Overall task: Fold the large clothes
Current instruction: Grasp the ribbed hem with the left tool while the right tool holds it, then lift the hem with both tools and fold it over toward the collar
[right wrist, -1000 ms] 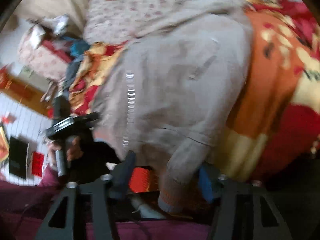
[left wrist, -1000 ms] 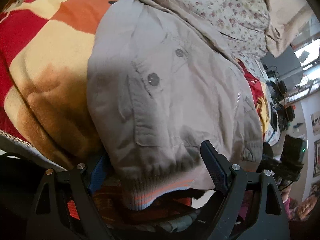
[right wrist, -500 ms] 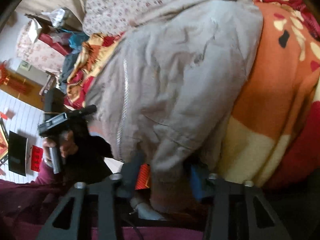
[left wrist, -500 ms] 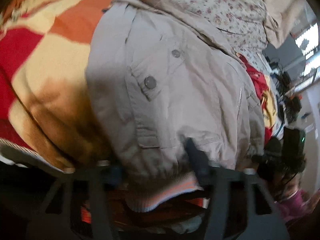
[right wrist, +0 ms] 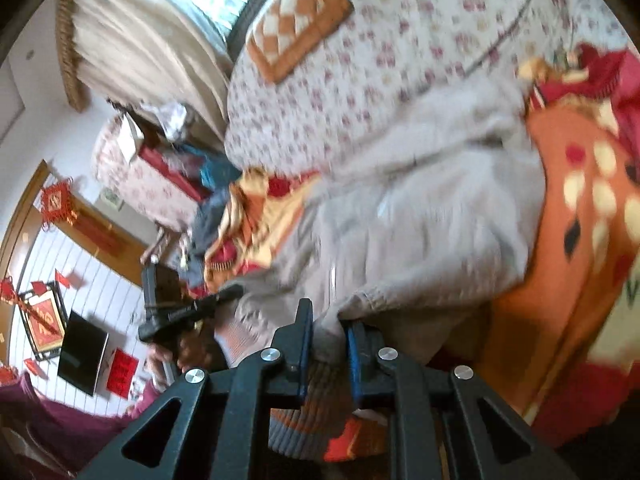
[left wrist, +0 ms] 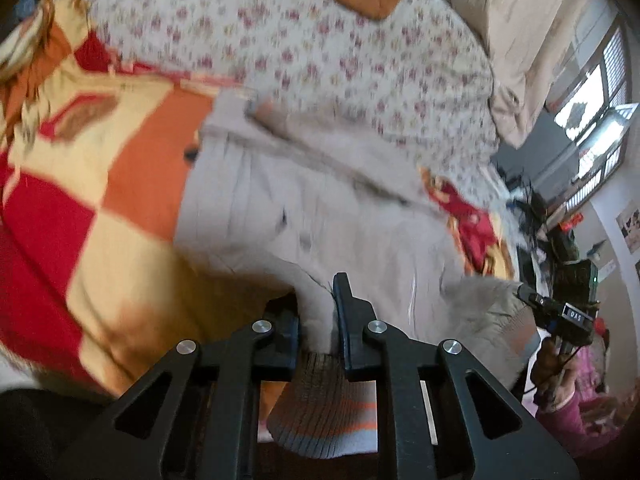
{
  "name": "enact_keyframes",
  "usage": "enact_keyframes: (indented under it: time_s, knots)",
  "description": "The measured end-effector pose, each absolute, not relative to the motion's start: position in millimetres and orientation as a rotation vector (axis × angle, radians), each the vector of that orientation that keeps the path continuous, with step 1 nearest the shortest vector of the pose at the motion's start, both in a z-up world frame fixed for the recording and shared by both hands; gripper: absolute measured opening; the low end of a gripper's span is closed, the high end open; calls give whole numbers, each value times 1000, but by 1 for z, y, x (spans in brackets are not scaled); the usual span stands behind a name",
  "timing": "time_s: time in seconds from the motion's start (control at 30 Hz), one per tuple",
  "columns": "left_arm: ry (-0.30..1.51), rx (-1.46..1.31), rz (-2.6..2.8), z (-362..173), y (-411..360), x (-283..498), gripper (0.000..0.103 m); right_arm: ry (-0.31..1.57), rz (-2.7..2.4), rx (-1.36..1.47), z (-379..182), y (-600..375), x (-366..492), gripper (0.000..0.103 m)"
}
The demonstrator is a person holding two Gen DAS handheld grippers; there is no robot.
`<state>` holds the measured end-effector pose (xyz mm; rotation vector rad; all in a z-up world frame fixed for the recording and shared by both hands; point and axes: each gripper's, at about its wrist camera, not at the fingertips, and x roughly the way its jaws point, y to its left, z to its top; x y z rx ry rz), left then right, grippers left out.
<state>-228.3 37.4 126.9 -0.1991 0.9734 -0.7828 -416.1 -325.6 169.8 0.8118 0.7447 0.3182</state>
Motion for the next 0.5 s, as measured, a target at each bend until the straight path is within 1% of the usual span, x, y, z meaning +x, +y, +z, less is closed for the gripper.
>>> enact_keyframes:
  time_s: [0.2, 0.33, 0.5]
  knots:
    - [912, -226, -721, 153, 24, -180, 13, 636, 245, 825, 185, -365, -381, 13]
    - [888, -250, -719, 171, 8, -144, 13, 619, 187, 826, 190, -388, -349, 13]
    - [864, -219, -703, 189, -34, -89, 13, 589, 115, 827, 192, -416, -303, 13]
